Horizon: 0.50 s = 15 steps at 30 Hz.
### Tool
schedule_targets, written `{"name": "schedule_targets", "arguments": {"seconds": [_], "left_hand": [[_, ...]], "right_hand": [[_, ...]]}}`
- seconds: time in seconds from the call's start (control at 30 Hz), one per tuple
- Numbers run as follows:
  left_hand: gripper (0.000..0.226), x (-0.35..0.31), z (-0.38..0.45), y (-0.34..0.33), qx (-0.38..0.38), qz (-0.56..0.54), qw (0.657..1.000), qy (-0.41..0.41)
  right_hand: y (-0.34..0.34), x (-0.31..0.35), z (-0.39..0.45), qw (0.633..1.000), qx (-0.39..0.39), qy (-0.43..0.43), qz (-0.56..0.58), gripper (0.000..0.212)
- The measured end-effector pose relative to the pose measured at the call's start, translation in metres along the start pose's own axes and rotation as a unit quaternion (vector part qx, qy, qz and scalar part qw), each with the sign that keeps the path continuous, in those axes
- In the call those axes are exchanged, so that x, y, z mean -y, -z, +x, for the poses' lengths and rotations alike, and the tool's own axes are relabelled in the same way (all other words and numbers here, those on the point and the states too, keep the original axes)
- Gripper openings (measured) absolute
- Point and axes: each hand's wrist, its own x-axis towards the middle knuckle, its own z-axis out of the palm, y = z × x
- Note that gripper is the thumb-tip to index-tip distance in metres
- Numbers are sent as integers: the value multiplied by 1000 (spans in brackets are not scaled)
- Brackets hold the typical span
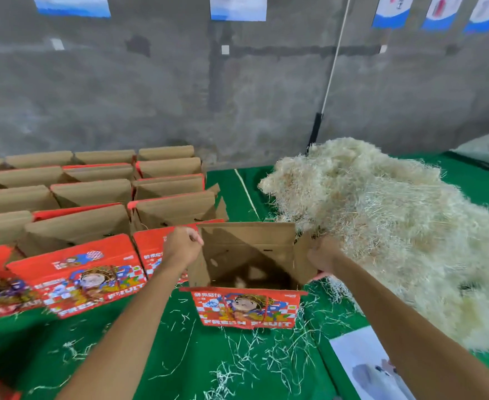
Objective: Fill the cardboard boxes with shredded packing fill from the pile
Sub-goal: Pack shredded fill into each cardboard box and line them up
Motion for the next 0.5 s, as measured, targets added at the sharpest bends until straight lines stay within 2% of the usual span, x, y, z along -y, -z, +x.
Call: {"name": "schedule_targets", "arguments": {"seconds": [0.2, 0.27, 0.33, 0.4, 0.5], "left_hand": [[36, 16, -13, -36, -2, 38, 999, 23], [29, 13, -10, -40, 10, 60, 998, 28], [17, 3, -8, -44, 28, 150, 988, 34], [19, -9, -6, -54, 8, 266, 964, 2], [27, -34, -1, -76, -26, 284, 955, -84]], "right_hand": [[-22, -11, 33, 996, -1, 29, -81, 23], [-23, -13, 43, 995, -2, 34, -94, 24], [-20, -12, 54, 997, 12, 17, -76, 20], [-15, -11, 61, 999, 15, -3, -48, 18], [-5, -13, 73, 999, -4, 15, -29, 18]]}}
